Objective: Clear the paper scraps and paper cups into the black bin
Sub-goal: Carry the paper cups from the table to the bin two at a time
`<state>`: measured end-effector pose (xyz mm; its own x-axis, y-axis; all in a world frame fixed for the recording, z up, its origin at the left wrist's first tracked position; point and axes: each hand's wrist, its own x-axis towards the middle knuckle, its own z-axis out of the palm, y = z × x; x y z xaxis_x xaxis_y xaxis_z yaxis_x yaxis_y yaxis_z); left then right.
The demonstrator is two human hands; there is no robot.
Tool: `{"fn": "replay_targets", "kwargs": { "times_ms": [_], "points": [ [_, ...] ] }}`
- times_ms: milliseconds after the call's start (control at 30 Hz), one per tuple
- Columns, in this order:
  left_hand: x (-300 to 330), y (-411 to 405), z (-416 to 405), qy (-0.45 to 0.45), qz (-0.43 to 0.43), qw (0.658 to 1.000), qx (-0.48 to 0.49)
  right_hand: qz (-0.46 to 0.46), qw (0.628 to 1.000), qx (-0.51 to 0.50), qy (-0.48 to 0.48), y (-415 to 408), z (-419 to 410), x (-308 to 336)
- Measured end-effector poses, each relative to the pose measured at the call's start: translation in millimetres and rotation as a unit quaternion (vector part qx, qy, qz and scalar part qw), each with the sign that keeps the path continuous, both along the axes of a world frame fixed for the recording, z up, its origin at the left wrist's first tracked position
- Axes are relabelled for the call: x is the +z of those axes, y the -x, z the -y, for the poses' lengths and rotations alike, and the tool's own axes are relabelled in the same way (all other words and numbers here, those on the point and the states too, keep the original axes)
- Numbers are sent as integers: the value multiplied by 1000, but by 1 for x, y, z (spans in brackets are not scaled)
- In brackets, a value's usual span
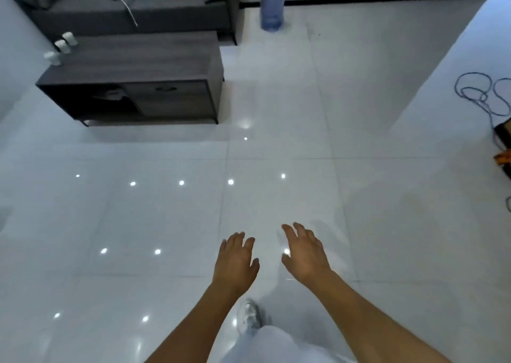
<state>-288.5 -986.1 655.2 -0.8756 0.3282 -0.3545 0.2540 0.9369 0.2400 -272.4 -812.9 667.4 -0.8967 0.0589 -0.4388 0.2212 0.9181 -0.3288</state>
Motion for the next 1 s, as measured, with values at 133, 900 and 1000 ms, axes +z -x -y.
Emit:
{"fn": "replay_targets", "kwargs": {
  "times_ms": [133, 900, 1000],
  "points": [
    [11, 44, 74, -4, 7, 998, 70, 9, 998, 57, 13, 62, 67, 7],
    [35, 421, 206, -50, -10, 951, 306, -13, 961, 275, -2, 513, 193, 28],
    [35, 457, 228, -45, 1, 945, 325, -5, 955, 295, -5, 559, 219, 29]
  ]
}}
